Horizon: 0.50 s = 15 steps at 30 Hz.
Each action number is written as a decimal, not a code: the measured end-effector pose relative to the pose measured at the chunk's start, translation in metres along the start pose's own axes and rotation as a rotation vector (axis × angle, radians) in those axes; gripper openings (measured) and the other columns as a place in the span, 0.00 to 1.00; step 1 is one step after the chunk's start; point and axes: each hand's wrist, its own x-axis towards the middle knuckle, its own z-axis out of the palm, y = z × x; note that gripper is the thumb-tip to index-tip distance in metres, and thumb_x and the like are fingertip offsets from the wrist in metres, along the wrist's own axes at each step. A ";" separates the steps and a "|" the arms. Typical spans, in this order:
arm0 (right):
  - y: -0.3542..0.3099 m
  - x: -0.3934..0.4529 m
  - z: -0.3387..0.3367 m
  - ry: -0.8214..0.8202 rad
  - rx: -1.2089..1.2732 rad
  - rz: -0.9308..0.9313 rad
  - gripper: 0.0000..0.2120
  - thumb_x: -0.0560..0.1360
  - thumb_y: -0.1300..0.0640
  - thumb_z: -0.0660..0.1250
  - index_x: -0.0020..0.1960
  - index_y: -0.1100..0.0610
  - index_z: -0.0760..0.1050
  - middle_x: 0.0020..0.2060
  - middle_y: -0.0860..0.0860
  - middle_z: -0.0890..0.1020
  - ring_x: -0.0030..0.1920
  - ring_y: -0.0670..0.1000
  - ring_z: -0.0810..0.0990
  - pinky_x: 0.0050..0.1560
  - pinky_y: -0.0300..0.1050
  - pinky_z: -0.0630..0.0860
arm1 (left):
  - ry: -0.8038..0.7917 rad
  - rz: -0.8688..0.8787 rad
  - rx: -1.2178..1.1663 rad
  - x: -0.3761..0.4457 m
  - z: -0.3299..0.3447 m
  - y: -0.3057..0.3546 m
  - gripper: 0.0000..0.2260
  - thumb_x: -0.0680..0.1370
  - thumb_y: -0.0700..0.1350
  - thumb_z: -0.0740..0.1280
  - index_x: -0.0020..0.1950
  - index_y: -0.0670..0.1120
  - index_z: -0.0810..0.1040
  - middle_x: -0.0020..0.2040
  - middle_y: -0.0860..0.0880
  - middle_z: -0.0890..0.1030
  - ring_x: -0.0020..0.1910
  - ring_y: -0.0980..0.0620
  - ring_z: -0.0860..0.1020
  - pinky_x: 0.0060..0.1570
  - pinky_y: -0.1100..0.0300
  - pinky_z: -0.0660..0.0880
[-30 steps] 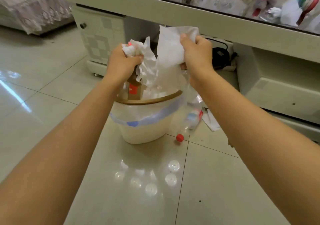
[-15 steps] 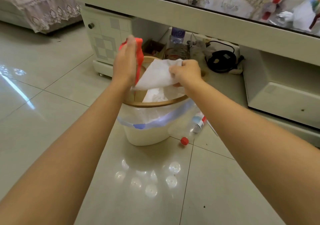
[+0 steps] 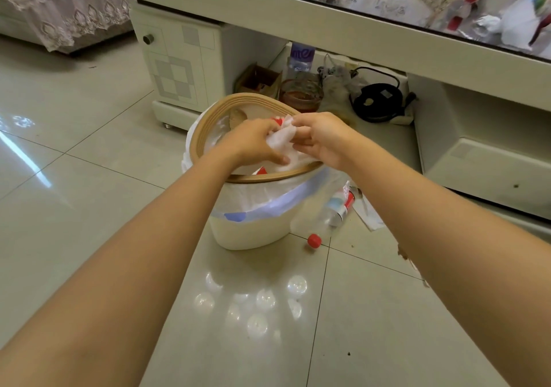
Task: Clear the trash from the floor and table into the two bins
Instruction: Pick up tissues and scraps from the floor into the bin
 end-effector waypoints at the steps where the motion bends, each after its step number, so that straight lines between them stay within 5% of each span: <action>1: 0.000 0.000 0.001 -0.016 -0.001 -0.001 0.13 0.78 0.59 0.62 0.60 0.61 0.75 0.52 0.57 0.83 0.52 0.52 0.83 0.57 0.47 0.78 | 0.030 -0.024 0.034 0.002 0.002 -0.002 0.17 0.70 0.51 0.74 0.57 0.50 0.77 0.49 0.49 0.80 0.47 0.49 0.77 0.51 0.51 0.77; 5: -0.007 -0.007 0.005 0.005 0.011 -0.054 0.07 0.78 0.61 0.62 0.54 0.59 0.76 0.50 0.58 0.83 0.49 0.50 0.84 0.50 0.42 0.81 | 0.116 -0.139 0.265 0.003 0.002 -0.009 0.10 0.74 0.51 0.69 0.49 0.47 0.79 0.41 0.48 0.80 0.40 0.48 0.78 0.47 0.50 0.78; 10: -0.042 -0.028 -0.012 -0.027 0.092 -0.234 0.12 0.80 0.63 0.59 0.61 0.61 0.75 0.48 0.56 0.85 0.49 0.51 0.84 0.49 0.43 0.81 | 0.127 -0.225 0.639 0.001 -0.005 -0.020 0.07 0.77 0.45 0.67 0.51 0.43 0.78 0.40 0.46 0.76 0.40 0.47 0.75 0.41 0.55 0.73; 15: -0.022 -0.039 -0.068 0.287 -0.041 -0.360 0.08 0.78 0.60 0.62 0.54 0.52 0.77 0.48 0.52 0.84 0.50 0.49 0.83 0.49 0.44 0.78 | 0.026 -0.257 0.533 -0.003 -0.010 -0.023 0.16 0.72 0.49 0.73 0.56 0.45 0.78 0.50 0.45 0.79 0.48 0.46 0.76 0.48 0.53 0.74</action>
